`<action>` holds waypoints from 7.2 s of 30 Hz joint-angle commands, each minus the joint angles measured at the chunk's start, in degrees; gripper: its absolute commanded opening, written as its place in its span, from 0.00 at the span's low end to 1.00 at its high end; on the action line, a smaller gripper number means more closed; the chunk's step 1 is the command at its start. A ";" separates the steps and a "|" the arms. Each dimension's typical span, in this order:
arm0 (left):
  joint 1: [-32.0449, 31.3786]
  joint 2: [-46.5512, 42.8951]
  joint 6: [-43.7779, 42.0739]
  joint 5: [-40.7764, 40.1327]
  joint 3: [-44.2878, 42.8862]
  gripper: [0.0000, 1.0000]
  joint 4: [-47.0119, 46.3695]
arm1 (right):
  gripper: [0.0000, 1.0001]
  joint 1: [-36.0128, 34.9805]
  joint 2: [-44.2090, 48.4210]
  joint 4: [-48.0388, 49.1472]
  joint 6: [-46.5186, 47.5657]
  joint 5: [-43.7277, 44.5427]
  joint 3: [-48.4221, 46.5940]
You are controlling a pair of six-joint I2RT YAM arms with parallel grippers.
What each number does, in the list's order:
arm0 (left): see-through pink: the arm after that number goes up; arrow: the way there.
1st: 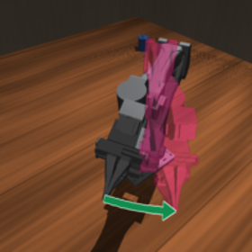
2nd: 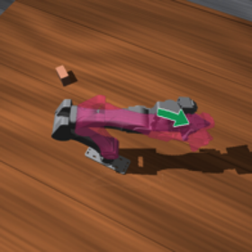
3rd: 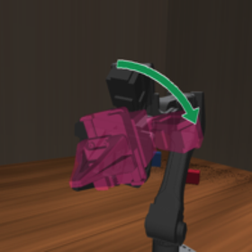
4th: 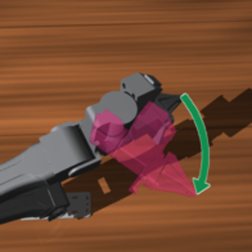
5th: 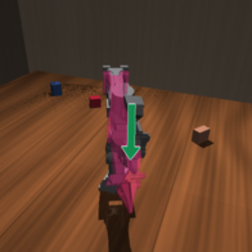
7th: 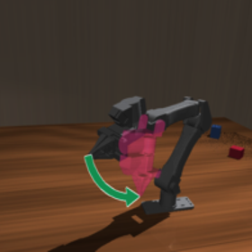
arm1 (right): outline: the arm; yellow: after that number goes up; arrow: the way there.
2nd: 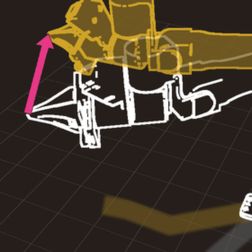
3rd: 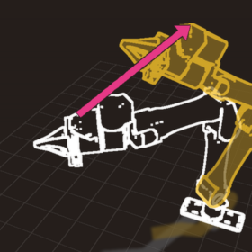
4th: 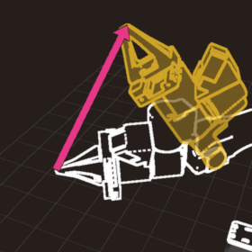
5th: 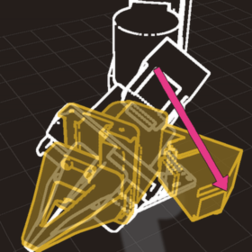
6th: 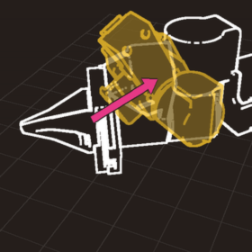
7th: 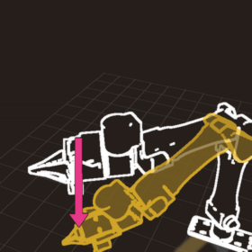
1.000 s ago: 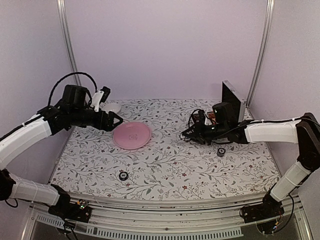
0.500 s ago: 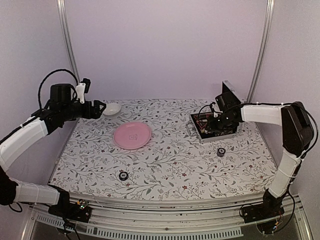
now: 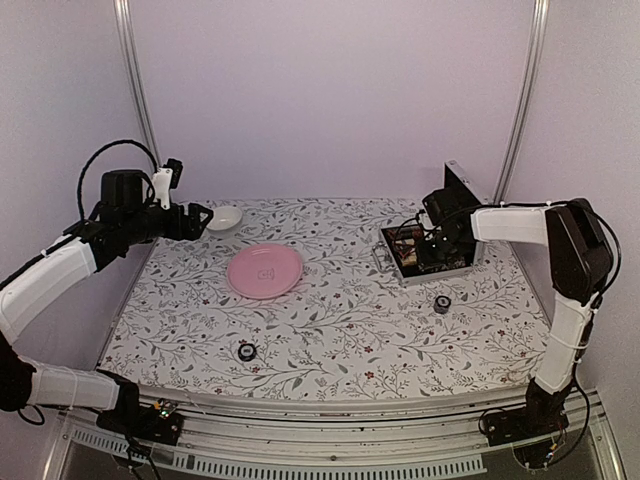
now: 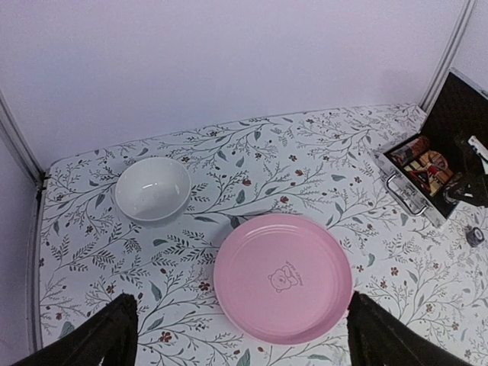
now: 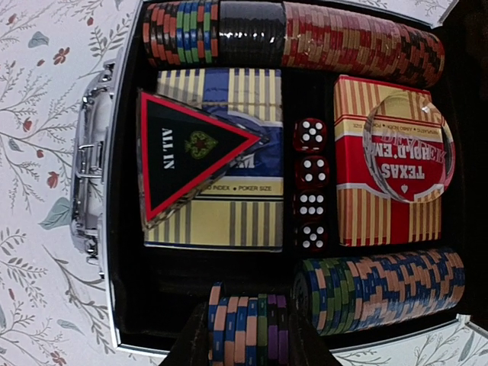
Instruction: Pack up texas hold em set
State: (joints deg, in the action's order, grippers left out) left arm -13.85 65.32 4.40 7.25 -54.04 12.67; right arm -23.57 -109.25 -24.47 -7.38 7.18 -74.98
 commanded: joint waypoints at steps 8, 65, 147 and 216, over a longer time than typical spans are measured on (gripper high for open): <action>0.09 0.70 -0.62 2.15 0.21 0.95 -1.60 | 0.03 -0.12 -2.55 -0.93 4.04 6.87 -3.04; -11.28 4.45 1.79 -10.29 -0.55 0.86 7.97 | 0.69 -0.26 9.39 -4.98 2.00 -1.44 -3.56; -37.78 23.38 20.19 -12.13 1.61 0.03 24.79 | 0.74 -7.71 30.64 9.52 -19.23 -24.23 19.64; -33.27 10.29 18.29 -12.48 6.07 0.88 15.63 | 0.02 -9.29 17.15 -1.78 -9.44 -6.95 9.92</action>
State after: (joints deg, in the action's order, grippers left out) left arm -51.27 77.43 17.21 -4.01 -51.57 28.97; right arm -39.99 -93.12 -14.26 -31.79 -13.10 -63.96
